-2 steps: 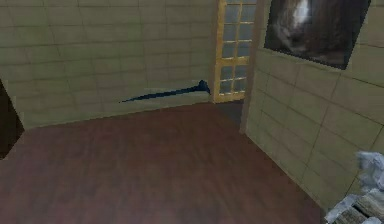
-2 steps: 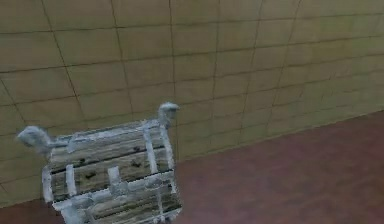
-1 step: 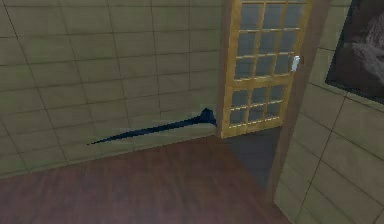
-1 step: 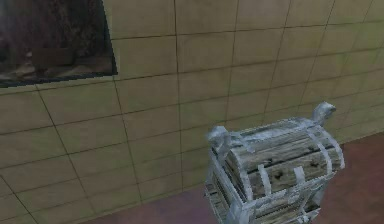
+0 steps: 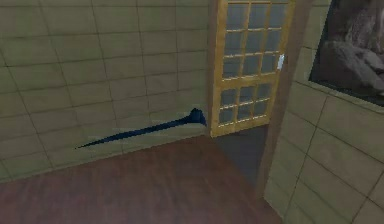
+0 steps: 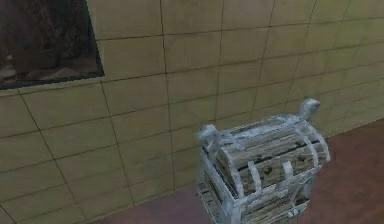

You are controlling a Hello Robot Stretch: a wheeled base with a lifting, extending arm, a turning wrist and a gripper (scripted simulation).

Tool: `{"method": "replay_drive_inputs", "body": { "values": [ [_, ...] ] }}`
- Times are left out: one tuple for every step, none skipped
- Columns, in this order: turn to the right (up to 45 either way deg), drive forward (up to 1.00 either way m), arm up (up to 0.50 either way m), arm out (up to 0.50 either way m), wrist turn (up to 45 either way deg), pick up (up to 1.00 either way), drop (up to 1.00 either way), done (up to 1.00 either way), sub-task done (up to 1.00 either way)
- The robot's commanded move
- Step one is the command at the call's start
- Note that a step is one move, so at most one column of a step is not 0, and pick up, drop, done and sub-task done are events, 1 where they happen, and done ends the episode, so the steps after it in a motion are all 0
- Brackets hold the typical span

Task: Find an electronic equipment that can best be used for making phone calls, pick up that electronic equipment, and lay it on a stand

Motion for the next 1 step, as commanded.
{"method": "replay_drive_inputs", "body": {
  "values": [
    [0.0, 1.00, 0.00, 0.00, 0.0, 0.00, 0.00, 0.00, 0.00]
  ]
}}
